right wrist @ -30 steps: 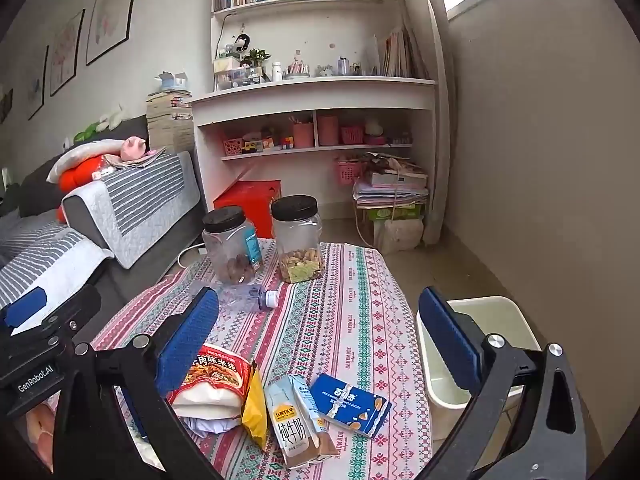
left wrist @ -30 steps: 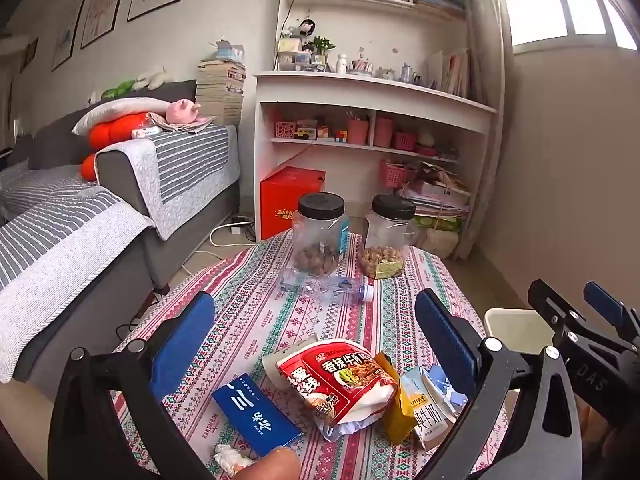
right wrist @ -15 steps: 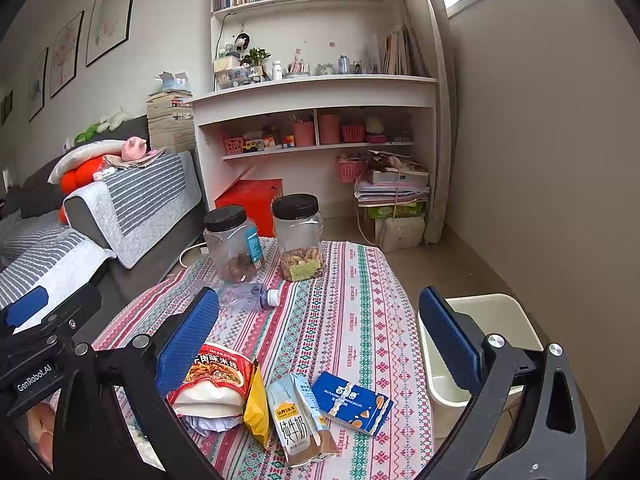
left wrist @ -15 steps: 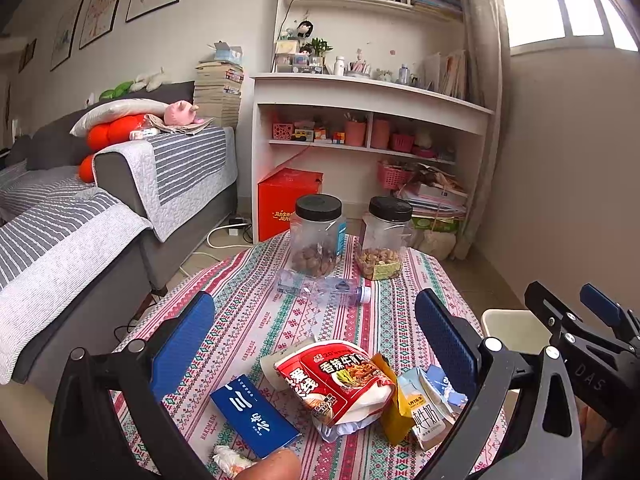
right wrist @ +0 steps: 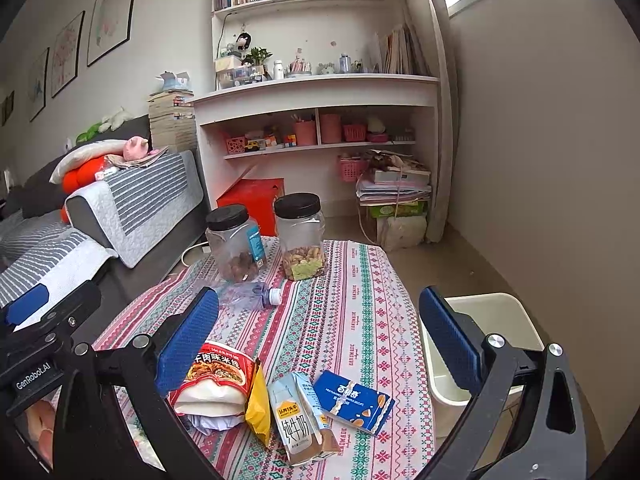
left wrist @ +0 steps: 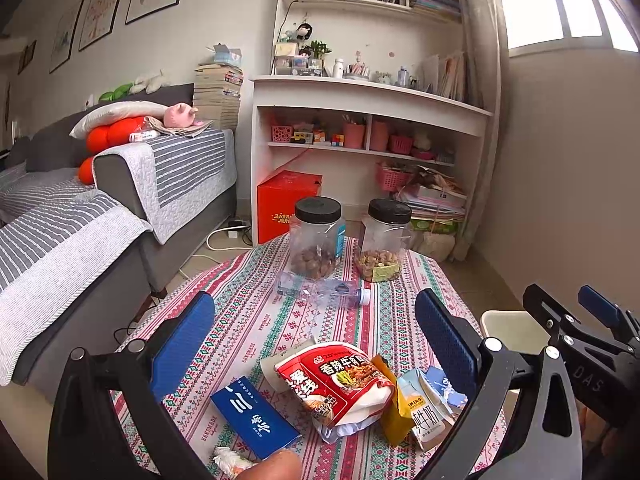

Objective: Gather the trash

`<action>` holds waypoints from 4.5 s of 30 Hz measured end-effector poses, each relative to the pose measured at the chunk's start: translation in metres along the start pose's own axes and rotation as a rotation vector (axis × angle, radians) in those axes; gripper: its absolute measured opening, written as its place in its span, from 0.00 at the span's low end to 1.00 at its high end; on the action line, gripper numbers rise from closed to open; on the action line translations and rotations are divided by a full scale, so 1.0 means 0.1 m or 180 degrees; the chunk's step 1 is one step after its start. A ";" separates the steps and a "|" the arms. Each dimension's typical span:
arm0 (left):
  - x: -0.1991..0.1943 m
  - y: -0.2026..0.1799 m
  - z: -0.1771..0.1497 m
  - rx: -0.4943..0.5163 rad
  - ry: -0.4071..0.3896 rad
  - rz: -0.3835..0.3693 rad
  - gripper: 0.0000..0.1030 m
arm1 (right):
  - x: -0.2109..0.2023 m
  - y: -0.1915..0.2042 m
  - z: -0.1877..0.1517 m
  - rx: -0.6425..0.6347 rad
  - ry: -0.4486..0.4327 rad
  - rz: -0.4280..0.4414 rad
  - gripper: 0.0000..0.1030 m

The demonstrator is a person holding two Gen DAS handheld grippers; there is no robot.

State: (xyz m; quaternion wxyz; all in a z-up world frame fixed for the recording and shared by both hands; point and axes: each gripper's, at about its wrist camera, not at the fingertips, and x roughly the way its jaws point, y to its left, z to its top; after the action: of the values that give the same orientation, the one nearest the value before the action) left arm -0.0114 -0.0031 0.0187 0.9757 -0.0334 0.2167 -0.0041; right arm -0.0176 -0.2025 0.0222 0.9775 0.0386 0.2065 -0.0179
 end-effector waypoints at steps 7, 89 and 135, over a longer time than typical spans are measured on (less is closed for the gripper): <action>0.00 0.04 -0.01 -0.0008 -0.0002 -0.0008 0.94 | 0.00 0.02 -0.01 0.0002 -0.0003 0.0004 0.93; 0.85 1.37 -1.40 -0.1109 0.2894 -0.0068 0.50 | -0.03 1.54 -1.83 -0.2714 0.1950 0.2213 0.91; 0.56 0.94 -0.25 -0.0848 0.1098 -0.0384 0.51 | 0.64 0.06 0.34 -0.0565 0.0654 0.0861 0.41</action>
State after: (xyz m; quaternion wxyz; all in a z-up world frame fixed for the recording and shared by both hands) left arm 0.0286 0.0881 -0.0342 0.9092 -0.1736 0.3765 -0.0395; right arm 0.0546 -0.2008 0.0274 0.9443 -0.0187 0.2990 0.1359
